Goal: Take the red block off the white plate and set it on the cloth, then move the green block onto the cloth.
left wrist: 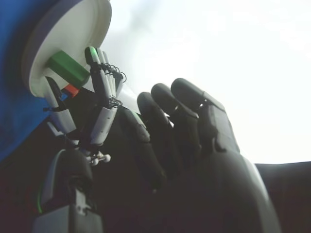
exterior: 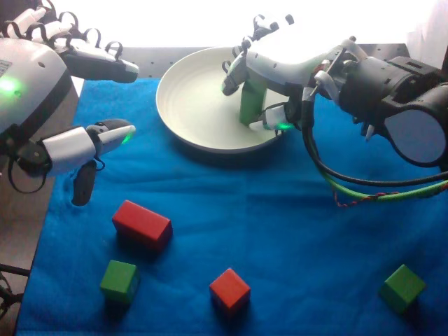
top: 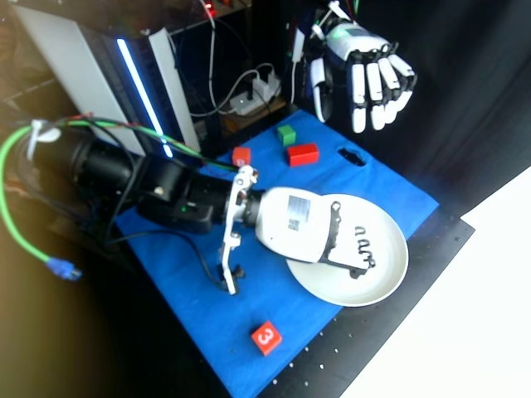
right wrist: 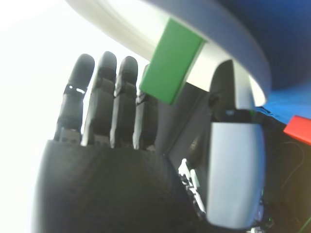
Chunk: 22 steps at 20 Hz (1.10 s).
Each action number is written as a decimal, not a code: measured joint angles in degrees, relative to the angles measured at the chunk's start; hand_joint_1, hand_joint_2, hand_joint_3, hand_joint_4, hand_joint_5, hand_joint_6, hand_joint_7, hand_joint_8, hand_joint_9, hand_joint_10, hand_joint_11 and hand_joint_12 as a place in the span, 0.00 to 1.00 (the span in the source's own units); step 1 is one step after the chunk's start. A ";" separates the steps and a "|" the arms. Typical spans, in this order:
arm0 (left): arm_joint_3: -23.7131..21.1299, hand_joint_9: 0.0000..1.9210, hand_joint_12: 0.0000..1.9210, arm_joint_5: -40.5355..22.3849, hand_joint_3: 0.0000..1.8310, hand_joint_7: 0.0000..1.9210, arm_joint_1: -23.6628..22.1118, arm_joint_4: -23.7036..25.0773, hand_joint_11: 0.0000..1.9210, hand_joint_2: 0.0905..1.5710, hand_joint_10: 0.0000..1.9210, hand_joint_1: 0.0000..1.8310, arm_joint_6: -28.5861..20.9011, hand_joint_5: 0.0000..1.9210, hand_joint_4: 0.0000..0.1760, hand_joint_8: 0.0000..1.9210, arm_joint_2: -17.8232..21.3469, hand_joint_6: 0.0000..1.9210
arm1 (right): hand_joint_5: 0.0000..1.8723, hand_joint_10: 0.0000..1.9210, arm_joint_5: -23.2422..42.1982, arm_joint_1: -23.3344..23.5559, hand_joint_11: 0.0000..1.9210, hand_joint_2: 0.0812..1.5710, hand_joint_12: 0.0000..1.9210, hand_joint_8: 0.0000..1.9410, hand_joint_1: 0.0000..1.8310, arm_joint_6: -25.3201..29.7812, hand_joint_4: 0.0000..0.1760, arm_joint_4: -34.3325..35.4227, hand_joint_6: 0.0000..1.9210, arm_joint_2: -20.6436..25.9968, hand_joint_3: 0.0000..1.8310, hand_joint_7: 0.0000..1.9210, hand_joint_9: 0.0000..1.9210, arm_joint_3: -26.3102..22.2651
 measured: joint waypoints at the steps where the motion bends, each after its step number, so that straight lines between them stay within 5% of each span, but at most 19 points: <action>1: 0.00 0.23 0.72 -0.04 0.00 0.38 0.00 0.00 0.06 0.70 0.36 0.40 0.00 0.44 0.18 0.02 0.00 0.01 | 0.42 0.19 0.00 0.00 0.00 0.72 0.82 0.58 0.68 0.02 0.00 0.02 0.56 -0.02 0.00 0.52 0.44 0.04; 2: 0.00 0.23 0.72 -0.07 0.00 0.39 0.00 -0.02 0.06 0.70 0.36 0.39 0.00 0.45 0.20 0.02 0.00 0.01 | 0.43 0.27 -0.04 0.07 0.03 0.74 0.84 0.63 0.66 0.07 0.00 0.00 0.59 -0.13 0.00 0.48 0.42 0.24; 3: -0.09 0.24 0.72 -0.24 0.00 0.39 0.00 0.00 0.08 0.75 0.36 0.47 0.00 0.41 0.84 0.02 0.00 0.54 | 0.48 0.67 -0.04 0.09 0.11 0.74 0.85 0.62 0.72 0.02 0.00 0.00 0.57 -0.26 0.00 0.43 0.38 0.52; 4: -0.13 0.24 0.71 -0.44 0.00 0.40 0.00 0.00 0.08 0.78 0.36 0.47 -0.02 0.37 0.97 0.02 0.00 0.69 | 0.46 0.76 -0.02 0.09 0.15 0.75 0.82 0.62 0.73 0.04 0.00 0.00 0.62 -0.24 0.00 0.41 0.36 0.59; 10: -0.24 0.25 0.70 -1.14 0.00 0.41 0.15 -0.37 0.09 0.78 0.35 0.47 -0.02 0.37 1.00 0.03 0.00 0.72 | 0.47 0.74 0.52 0.09 0.20 0.74 0.66 0.54 0.74 0.04 0.00 0.02 0.64 -0.24 0.00 0.46 0.35 0.66; 13: -0.24 0.25 0.71 -1.42 0.00 0.41 0.59 -0.59 0.08 0.78 0.36 0.48 -0.02 0.37 1.00 0.03 0.00 0.72 | 0.48 0.71 1.64 0.98 0.31 0.72 0.74 0.54 0.75 0.00 0.00 0.15 0.57 0.17 0.00 0.47 0.42 -0.04; 16: -0.59 0.24 0.73 -1.07 0.00 0.41 0.83 -1.49 0.08 0.79 0.39 0.47 -0.02 0.36 1.00 0.03 0.20 0.74 | 0.49 0.66 0.31 2.25 0.32 0.70 0.69 0.48 0.75 0.09 0.00 -0.02 0.55 2.89 0.00 0.51 0.45 -2.95; 17: -0.59 0.25 0.67 -1.22 0.00 0.41 0.83 -1.64 0.09 0.72 0.33 0.38 -0.02 0.34 0.62 0.03 0.24 0.42 | 0.52 0.68 -1.09 2.36 0.33 0.69 0.75 0.48 0.75 0.00 0.00 -0.02 0.47 4.22 0.00 0.52 0.46 -4.20; 18: -0.59 0.27 0.64 -1.27 0.00 0.41 0.90 -1.79 0.09 0.71 0.28 0.36 0.00 0.37 0.54 0.03 0.24 0.25 | 0.52 0.69 -1.90 2.34 0.32 0.69 0.77 0.48 0.75 0.00 0.00 -0.02 0.47 5.44 0.00 0.52 0.45 -5.35; 19: -0.59 0.27 0.64 -1.25 0.00 0.41 0.96 -1.97 0.09 0.71 0.28 0.36 0.00 0.37 0.54 0.03 0.26 0.25 | 0.52 0.69 -2.36 2.34 0.32 0.69 0.77 0.48 0.75 0.00 0.00 -0.04 0.47 6.27 0.00 0.52 0.45 -6.21; 21: -0.90 0.31 0.65 -1.20 0.00 0.41 1.22 -1.97 0.13 0.70 0.27 0.37 -0.04 0.44 0.27 0.03 0.46 0.08 | 0.50 0.69 -4.48 2.29 0.31 0.70 0.78 0.47 0.75 0.00 0.00 -0.42 0.53 9.03 0.00 0.52 0.44 -9.53; 22: -1.03 0.29 0.70 -1.42 0.00 0.40 1.53 -1.86 0.07 0.76 0.26 0.46 -0.02 0.40 0.85 0.02 0.61 0.57 | 0.50 0.72 -5.81 2.29 0.28 0.70 0.82 0.52 0.75 -0.04 0.00 -1.07 0.50 10.43 0.00 0.51 0.42 -11.28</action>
